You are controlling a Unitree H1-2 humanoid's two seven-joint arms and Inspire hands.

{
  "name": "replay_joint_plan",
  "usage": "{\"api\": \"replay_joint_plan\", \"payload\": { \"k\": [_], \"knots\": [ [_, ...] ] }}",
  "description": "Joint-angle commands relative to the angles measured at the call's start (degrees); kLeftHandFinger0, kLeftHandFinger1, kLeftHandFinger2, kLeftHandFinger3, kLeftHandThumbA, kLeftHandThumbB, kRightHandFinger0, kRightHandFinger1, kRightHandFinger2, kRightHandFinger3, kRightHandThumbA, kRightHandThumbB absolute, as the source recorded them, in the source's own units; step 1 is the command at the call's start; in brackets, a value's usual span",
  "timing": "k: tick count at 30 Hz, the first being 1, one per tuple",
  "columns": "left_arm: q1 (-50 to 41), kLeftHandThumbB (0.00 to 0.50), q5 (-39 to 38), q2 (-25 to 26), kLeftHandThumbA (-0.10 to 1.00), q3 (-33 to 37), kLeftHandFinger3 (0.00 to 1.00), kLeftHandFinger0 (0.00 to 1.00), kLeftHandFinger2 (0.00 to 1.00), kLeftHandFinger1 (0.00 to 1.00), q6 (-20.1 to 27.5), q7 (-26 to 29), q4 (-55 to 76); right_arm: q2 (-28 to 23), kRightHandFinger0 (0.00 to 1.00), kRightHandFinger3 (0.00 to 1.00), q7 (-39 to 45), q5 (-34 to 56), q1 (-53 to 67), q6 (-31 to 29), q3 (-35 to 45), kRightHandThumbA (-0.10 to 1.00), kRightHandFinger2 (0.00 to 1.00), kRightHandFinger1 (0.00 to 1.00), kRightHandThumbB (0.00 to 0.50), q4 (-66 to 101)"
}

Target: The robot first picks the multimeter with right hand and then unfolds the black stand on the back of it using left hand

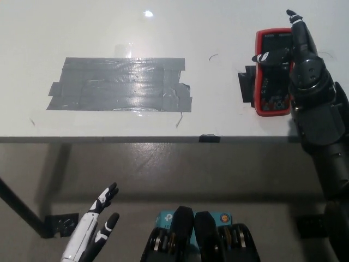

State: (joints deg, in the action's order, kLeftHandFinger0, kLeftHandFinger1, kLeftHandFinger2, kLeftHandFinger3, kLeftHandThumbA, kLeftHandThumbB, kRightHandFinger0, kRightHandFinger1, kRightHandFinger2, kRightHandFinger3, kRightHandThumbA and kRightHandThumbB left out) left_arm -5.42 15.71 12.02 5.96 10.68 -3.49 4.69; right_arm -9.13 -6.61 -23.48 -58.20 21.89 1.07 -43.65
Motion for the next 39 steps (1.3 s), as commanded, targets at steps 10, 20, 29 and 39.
{"api": "replay_joint_plan", "payload": {
  "k": [10, 20, 29, 39],
  "knots": [
    [0.55, 0.156, 2.18, 0.64, 1.0, 0.12, 1.0, 1.0, 1.0, 1.0, 0.0, -0.24, 2.45, -0.82, 1.0, 1.0, -3.17, 1.19, -5.1, -2.28, -1.62, 1.0, 1.0, 1.0, 0.363, 0.03],
    [0.51, 0.153, 2.11, 0.89, 1.0, 0.03, 1.0, 1.0, 1.0, 1.0, 0.27, -0.26, 2.4, -0.48, 1.0, 1.0, -3.63, 1.09, -5.08, -1.95, -2.7, 1.0, 1.0, 1.0, 0.326, -0.99],
    [0.98, 0.163, 1.91, 1.01, 1.0, -0.15, 1.0, 1.0, 1.0, 1.0, 0.74, -0.23, 2.26, -0.99, 1.0, 1.0, -3.97, 1.77, -6.28, -2.37, -3.19, 1.0, 1.0, 1.0, 0.364, -6.42],
    [1.01, 0.183, 1.66, 1.04, 1.0, -0.21, 1.0, 1.0, 1.0, 1.0, 0.2, -0.41, 2.28, 1.1, 1.0, 1.0, -16.35, 3.86, -7.49, -8.17, 0.87, 1.0, 1.0, 1.0, 0.296, -13.45]
  ]
}}
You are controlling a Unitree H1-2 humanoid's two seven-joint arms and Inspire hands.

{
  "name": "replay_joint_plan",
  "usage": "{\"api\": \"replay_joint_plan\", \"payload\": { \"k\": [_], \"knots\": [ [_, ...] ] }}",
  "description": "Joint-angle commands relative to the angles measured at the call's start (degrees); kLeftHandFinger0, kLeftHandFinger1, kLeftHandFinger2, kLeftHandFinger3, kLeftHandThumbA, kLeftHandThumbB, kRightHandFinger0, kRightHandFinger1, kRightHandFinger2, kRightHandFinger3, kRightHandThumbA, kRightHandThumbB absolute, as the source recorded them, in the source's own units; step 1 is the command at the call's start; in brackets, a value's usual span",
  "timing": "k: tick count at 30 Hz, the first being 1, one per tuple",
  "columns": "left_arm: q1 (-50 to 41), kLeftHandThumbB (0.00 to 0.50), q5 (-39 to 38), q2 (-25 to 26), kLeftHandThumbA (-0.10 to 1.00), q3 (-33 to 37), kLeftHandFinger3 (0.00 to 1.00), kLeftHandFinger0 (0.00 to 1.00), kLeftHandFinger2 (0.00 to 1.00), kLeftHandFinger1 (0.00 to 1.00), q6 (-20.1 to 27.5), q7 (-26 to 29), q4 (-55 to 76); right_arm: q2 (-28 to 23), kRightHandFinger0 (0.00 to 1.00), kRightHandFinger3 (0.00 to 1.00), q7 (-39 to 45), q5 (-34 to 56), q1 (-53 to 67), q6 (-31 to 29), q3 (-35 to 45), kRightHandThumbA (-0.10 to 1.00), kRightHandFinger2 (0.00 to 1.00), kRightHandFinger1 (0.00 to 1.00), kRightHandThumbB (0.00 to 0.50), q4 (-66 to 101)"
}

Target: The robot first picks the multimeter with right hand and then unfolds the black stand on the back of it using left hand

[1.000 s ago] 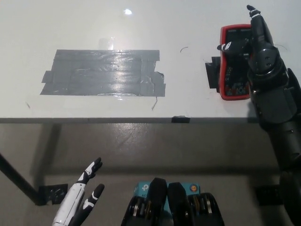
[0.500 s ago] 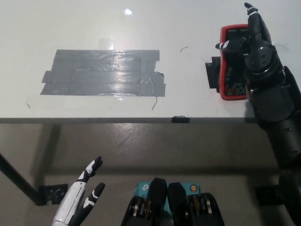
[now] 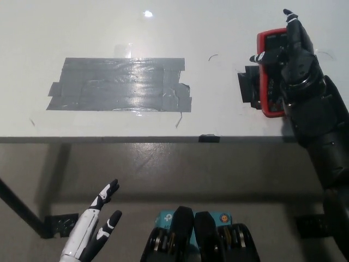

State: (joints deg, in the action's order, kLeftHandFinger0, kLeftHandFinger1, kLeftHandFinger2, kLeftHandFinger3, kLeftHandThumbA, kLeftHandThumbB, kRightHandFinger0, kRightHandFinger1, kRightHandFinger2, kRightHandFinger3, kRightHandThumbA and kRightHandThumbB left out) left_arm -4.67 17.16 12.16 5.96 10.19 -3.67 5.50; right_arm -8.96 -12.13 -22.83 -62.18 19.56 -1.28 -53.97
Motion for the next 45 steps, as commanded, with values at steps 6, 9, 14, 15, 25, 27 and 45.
{"api": "replay_joint_plan", "payload": {
  "k": [6, 9, 14, 15, 25, 27, 45],
  "knots": [
    [0.66, 0.186, 0.01, 0.88, 1.0, -0.14, 1.0, 1.0, 1.0, 1.0, 0.54, -0.4, 1.41, 3.01, 0.0, 0.41, -25.9, 3.93, -3.41, -15.58, 7.54, -0.1, 0.36, 0.07, 0.229, -5.49],
    [0.56, 0.19, -0.01, 0.84, 1.0, -0.11, 1.0, 1.0, 1.0, 1.0, 0.51, -0.4, 1.69, 3.59, 0.0, 0.44, -26.01, 5.94, -3.17, -19.02, 9.55, -0.1, 0.42, 0.06, 0.228, -5.81],
    [1.45, 0.188, -0.3, 1.02, 1.0, -0.43, 1.0, 1.0, 1.0, 1.0, 0.13, -0.49, 1.62, 4.14, 0.0, 0.49, -26.6, 7.81, -4.11, -23.2, 11.75, -0.1, 0.41, 0.01, 0.219, -8.04],
    [1.45, 0.186, -0.26, 1.03, 1.0, -0.41, 1.0, 1.0, 1.0, 1.0, 0.16, -0.47, 1.61, 4.23, 0.0, 0.54, -26.47, 8.04, -4.03, -23.6, 12.11, -0.1, 0.43, 0.0, 0.218, -7.95],
    [2.14, 0.187, -0.45, 1.12, 1.0, -0.54, 1.0, 1.0, 1.0, 1.0, 0.07, -0.47, 1.61, 5.85, 0.0, 0.69, -22.36, 17.87, -4.53, -27.45, 20.66, -0.1, 0.6, 0.04, 0.187, -3.89],
    [2.21, 0.183, -0.38, 1.07, 1.0, -0.57, 1.0, 1.0, 1.0, 1.0, -0.11, -0.4, 1.56, 6.18, 0.0, 0.71, -21.13, 19.46, -4.31, -27.92, 21.96, -0.1, 0.67, 0.13, 0.177, -2.59],
    [2.72, 0.195, -2.73, 0.28, 1.0, -0.97, 1.0, 1.0, 1.0, 1.0, 0.73, -0.28, 2.25, 13.22, 0.0, 1.0, -4.66, 66.18, -3.71, -1.51, 46.37, -0.1, 0.61, 0.17, 0.063, 24.55]
  ]
}}
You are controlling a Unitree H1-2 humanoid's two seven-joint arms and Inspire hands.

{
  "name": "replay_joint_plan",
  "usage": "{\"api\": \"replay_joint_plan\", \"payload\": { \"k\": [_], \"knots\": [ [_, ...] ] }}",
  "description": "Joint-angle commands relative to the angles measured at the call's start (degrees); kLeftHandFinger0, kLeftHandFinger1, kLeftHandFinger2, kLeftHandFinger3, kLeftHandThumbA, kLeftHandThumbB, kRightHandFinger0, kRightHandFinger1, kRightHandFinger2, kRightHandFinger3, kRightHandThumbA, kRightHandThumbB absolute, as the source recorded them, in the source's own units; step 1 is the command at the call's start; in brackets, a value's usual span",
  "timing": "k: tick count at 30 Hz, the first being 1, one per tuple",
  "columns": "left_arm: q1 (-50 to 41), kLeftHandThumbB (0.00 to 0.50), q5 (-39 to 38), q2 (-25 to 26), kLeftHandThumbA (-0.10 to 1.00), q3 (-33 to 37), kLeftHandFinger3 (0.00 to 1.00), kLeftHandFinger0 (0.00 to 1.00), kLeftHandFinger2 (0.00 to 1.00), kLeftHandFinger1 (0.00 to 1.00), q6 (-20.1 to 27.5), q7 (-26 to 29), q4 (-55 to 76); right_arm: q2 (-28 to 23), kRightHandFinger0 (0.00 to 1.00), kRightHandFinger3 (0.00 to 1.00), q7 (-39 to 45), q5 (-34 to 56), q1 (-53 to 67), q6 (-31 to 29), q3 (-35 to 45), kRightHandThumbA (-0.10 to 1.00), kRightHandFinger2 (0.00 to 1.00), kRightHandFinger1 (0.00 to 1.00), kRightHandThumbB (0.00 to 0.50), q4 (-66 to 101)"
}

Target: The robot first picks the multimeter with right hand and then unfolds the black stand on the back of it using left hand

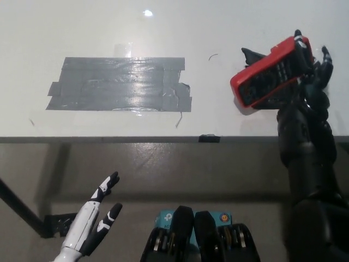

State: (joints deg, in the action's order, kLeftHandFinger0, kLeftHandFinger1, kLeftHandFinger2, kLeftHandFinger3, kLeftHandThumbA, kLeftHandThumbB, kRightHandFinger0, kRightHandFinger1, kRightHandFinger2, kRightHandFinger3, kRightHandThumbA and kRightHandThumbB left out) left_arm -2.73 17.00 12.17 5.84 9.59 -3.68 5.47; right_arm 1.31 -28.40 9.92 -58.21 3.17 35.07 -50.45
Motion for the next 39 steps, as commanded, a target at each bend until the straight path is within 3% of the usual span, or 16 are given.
{"api": "replay_joint_plan", "payload": {
  "k": [1, 5, 9, 11, 15, 17, 18, 22, 23, 25, 39],
  "knots": [
    [0.81, 0.194, -2.74, 0.2, 1.0, -0.89, 1.0, 1.0, 1.0, 1.0, 1.42, -0.25, 2.35, 3.13, 0.0, 1.0, 11.6, 34.1, -7.57, 15.74, 10.29, -0.1, 0.61, 0.19, 0.062, 21.64],
    [2.5, 0.175, -5.69, -0.97, 1.0, -2.24, 1.0, 1.0, 1.0, 1.0, 0.75, 0.36, 7.97, 4.6, 0.0, 1.0, 15.38, 41.03, -5.62, 20.78, 11.63, -0.1, 0.69, 0.29, 0.043, 24.33],
    [5.09, 0.2, -7.84, -1.35, 1.0, -3.23, 1.0, 1.0, 1.0, 1.0, -2.16, 0.19, 14.04, 5.89, 0.0, 1.0, 17.22, 43.74, -4.23, 23.0, 11.53, -0.1, 0.75, 0.34, 0.059, 25.6],
    [8.31, 0.184, -8.9, -1.62, 1.0, -3.42, 1.0, 1.0, 1.0, 1.0, -3.45, 0.05, 17.57, 6.67, 0.0, 1.0, 17.73, 46.55, -2.79, 23.76, 10.36, -0.1, 0.77, 0.35, 0.065, 26.98],
    [10.21, 0.189, -9.15, -1.68, 1.0, -3.37, 1.0, 1.0, 1.0, 1.0, -4.71, -0.24, 19.32, 6.84, 0.0, 1.0, 17.54, 48.88, -1.82, 23.76, 9.1, -0.1, 0.77, 0.35, 0.061, 27.77],
    [15.73, 0.163, -9.83, -2.19, 1.0, -3.15, 1.0, 1.0, 1.0, 1.0, -8.69, -1.06, 22.8, 6.8, 0.0, 1.0, 18.85, 53.21, 1.15, 23.76, 4.22, -0.1, 0.8, 0.35, 0.065, 30.1],
    [17.09, 0.172, -9.64, -2.11, 1.0, -3.09, 1.0, 1.0, 1.0, 1.0, -9.14, -1.24, 22.93, 7.09, 0.0, 1.0, 18.51, 53.84, 1.69, 23.76, 2.98, -0.1, 0.8, 0.31, 0.086, 31.35],
    [17.25, 0.172, -9.7, -2.05, 1.0, -3.05, 1.0, 1.0, 1.0, 1.0, -9.56, -1.23, 23.09, 6.92, 0.0, 1.0, 17.97, 54.88, 2.03, 23.76, 2.26, -0.1, 0.8, 0.3, 0.089, 31.77],
    [19.94, 0.208, -8.08, -2.17, 1.0, -2.83, 1.0, 1.0, 1.0, 1.0, -9.91, -1.28, 22.34, 8.47, 0.0, 1.0, 17.85, 55.65, 3.84, 23.76, -0.56, -0.1, 0.84, 0.3, 0.112, 36.24],
    [21.45, 0.216, -7.91, -2.26, 1.0, -2.41, 1.0, 1.0, 1.0, 1.0, -10.03, -1.56, 21.82, 8.7, 0.0, 1.0, 18.39, 56.93, 5.59, 23.76, -2.89, -0.1, 0.89, 0.29, 0.114, 38.75],
    [26.72, 0.243, -5.9, -2.75, 1.0, -1.09, 1.0, 1.0, 1.0, 1.0, -13.42, -1.97, 20.02, 7.9, 0.0, 1.0, 20.14, 61.2, 9.86, 23.76, -10.41, -0.1, 0.88, 0.24, 0.134, 42.9]
  ]
}}
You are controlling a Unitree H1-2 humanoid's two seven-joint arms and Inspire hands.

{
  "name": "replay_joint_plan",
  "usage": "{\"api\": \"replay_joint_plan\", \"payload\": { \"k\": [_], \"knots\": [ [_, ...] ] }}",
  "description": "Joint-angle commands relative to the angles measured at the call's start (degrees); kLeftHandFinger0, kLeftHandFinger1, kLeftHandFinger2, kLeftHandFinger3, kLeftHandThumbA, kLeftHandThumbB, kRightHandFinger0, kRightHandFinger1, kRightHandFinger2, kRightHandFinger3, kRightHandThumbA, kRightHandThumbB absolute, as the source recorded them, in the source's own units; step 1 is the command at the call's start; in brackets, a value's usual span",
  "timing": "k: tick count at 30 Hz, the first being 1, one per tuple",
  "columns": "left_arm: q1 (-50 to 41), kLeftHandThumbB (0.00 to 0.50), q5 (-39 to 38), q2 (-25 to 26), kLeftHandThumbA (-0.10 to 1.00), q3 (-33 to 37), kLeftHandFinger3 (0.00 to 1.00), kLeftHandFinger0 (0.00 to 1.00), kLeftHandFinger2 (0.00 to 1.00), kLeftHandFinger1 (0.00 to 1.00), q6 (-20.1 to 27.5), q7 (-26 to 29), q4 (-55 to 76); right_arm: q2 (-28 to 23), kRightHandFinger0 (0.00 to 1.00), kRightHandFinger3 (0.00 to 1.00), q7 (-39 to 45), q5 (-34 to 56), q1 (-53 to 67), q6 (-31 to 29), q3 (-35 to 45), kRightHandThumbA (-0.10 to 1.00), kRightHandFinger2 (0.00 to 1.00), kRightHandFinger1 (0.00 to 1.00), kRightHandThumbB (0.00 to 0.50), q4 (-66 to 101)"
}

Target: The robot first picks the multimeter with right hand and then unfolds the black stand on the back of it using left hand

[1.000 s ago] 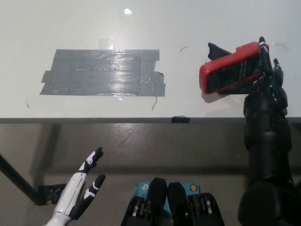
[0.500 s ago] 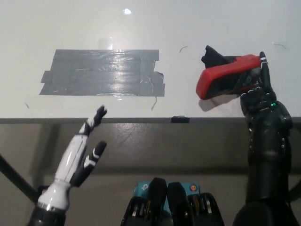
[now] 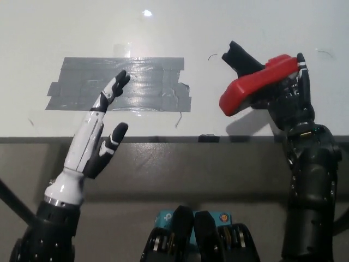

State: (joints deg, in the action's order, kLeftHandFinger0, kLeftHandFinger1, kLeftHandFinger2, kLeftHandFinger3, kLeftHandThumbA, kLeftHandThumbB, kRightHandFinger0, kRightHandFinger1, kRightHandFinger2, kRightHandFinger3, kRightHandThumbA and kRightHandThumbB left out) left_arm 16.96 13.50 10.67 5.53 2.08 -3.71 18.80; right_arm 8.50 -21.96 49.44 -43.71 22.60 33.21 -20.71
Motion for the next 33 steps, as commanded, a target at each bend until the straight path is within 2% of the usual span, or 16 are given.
{"api": "replay_joint_plan", "payload": {
  "k": [1, 2, 3, 7, 9, 13, 16, 18, 20, 21, 23, 24, 28, 30, 33],
  "knots": [
    [7.05, 0.244, -2.41, -1.24, 1.0, -0.75, 1.0, 1.0, 1.0, 1.0, -5.98, -1.92, 6.7, 0.6, 0.0, 1.0, 13.59, 21.94, -4.57, 4.33, -8.74, -0.1, 0.88, 0.24, 0.133, 13.23],
    [8.15, 0.238, -2.51, -1.25, 1.0, -0.67, 1.0, 1.0, 1.0, 1.0, -6.33, -2.08, 6.13, 0.41, 0.0, 1.0, 14.7, 21.9, -4.17, 4.33, -9.86, -0.1, 0.85, 0.22, 0.154, 13.6],
    [9.19, 0.232, -2.2, -1.35, 1.0, -0.39, 1.0, 1.0, 1.0, 1.0, -6.72, -2.23, 5.64, 0.44, 0.0, 1.0, 16.32, 22.03, -3.25, 4.33, -11.13, -0.1, 0.81, 0.17, 0.151, 14.54],
    [9.39, 0.233, -2.14, -1.34, 1.0, -0.3, 1.0, 1.0, 1.0, 1.0, -7.04, -2.28, 5.66, -0.02, 0.0, 1.0, 16.56, 23.01, -2.81, 4.33, -12.06, -0.1, 0.81, 0.17, 0.149, 14.84],
    [11.47, 0.266, -0.84, -1.35, 1.0, 0.1, 1.0, 1.0, 1.0, 1.0, -8.0, -2.67, 5.65, -0.7, 0.0, 1.0, 19.93, 25.77, -0.84, 4.33, -15.31, -0.1, 0.76, 0.13, 0.153, 16.16],
    [11.99, 0.271, -0.7, -1.36, 1.0, 0.3, 1.0, 1.0, 1.0, 1.0, -8.46, -2.77, 5.64, -1.23, 0.0, 0.96, 21.31, 26.46, -0.31, 4.33, -16.53, -0.1, 0.73, 0.09, 0.148, 16.33],
    [14.8, 0.272, -0.51, -2.06, 1.0, 1.17, 1.0, 1.0, 1.0, 1.0, -8.61, -3.03, 5.15, -2.62, 0.0, 0.81, 24.48, 27.91, 1.77, 4.33, -21.28, -0.1, 0.6, 0.0, 0.154, 18.15],
    [15.36, 0.261, -0.5, -2.16, 1.0, 1.35, 1.0, 1.0, 1.0, 1.0, -8.44, -3.12, 5.07, -2.92, 0.0, 0.71, 24.93, 28.75, 2.18, 4.33, -22.19, -0.1, 0.5, 0.0, 0.154, 18.42],
    [15.39, 0.261, -0.5, -2.17, 1.0, 1.34, 1.0, 1.0, 1.0, 1.0, -8.53, -3.15, 5.09, -3.15, 0.0, 0.7, 24.97, 29.08, 2.25, 4.33, -22.49, -0.1, 0.49, 0.0, 0.154, 18.45],
    [16.76, 0.276, -0.08, -2.46, 1.0, 1.57, 1.0, 1.0, 1.0, 1.0, -8.96, -3.17, 5.25, -2.78, 0.0, 0.63, 26.25, 29.62, 2.77, 4.33, -23.36, -0.1, 0.44, 0.0, 0.152, 18.71],
    [18.3, 0.284, -0.41, -2.98, 1.0, 1.53, 1.0, 1.0, 1.0, 1.0, -9.96, -3.16, 5.52, -2.61, 0.0, 0.44, 26.41, 30.24, 3.48, 4.33, -24.25, -0.1, 0.27, 0.0, 0.171, 19.38],
    [18.83, 0.285, -0.47, -3.04, 1.0, 1.46, 1.0, 1.0, 1.0, 1.0, -10.46, -3.23, 5.76, -2.72, 0.0, 0.41, 26.37, 30.52, 3.77, 4.33, -24.58, -0.1, 0.24, 0.0, 0.173, 19.58],
    [20.29, 0.279, -0.2, -2.79, 1.0, 0.91, 1.0, 1.0, 1.0, 1.0, -12.18, -3.56, 7.16, -4.19, 0.0, 0.37, 27.68, 30.79, 4.75, 4.33, -26.4, -0.1, 0.2, 0.0, 0.153, 20.16],
    [21.1, 0.291, -0.38, -2.62, 1.0, 0.69, 1.0, 1.0, 1.0, 1.0, -13.03, -3.75, 7.52, -4.47, 0.0, 0.37, 27.67, 31.32, 5.22, 4.33, -26.67, -0.1, 0.17, 0.0, 0.134, 20.61],
    [21.8, 0.297, -0.84, -2.56, 1.0, 0.36, 1.0, 1.0, 1.0, 1.0, -14.0, -3.95, 8.12, -4.9, 0.0, 0.38, 27.25, 32.76, 5.82, 4.33, -27.33, -0.1, 0.18, 0.0, 0.131, 21.1]
  ]
}}
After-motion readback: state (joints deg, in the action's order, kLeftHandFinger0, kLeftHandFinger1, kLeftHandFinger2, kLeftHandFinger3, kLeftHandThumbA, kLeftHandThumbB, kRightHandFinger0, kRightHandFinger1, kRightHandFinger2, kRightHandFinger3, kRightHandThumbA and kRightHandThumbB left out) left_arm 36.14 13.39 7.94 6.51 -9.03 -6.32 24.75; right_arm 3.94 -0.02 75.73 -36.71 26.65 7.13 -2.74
